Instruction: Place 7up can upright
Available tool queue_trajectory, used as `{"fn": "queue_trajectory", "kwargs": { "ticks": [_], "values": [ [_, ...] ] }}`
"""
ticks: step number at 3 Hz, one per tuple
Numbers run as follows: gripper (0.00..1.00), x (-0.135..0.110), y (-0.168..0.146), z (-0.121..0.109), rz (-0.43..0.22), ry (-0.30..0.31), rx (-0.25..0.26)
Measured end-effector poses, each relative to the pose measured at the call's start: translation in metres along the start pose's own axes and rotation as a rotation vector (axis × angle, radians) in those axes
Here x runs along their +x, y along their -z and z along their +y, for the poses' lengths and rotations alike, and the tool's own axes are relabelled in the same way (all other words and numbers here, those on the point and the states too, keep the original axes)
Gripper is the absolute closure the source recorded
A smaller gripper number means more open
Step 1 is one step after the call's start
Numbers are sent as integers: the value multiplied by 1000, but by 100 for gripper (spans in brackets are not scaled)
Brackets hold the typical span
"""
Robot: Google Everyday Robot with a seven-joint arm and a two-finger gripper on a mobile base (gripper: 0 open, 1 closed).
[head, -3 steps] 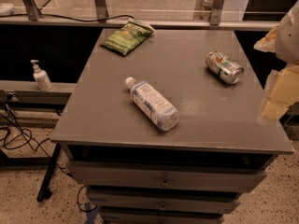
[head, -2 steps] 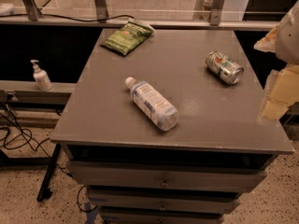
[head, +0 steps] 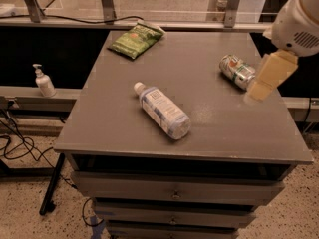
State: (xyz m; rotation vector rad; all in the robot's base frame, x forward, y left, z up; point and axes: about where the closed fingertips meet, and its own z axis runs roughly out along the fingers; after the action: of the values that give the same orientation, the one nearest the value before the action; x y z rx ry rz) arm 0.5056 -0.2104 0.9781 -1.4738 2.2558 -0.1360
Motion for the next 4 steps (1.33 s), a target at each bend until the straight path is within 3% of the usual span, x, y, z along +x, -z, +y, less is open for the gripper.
{"fn": "queue_trajectory", "kwargs": {
  "ticks": [2, 3, 4],
  "values": [
    [0, -4, -50, -71, -41, -318, 21],
    [0, -4, -76, -95, -57, -449, 8],
    [0, -8, -98, -113, -63, -536, 12]
  ]
}}
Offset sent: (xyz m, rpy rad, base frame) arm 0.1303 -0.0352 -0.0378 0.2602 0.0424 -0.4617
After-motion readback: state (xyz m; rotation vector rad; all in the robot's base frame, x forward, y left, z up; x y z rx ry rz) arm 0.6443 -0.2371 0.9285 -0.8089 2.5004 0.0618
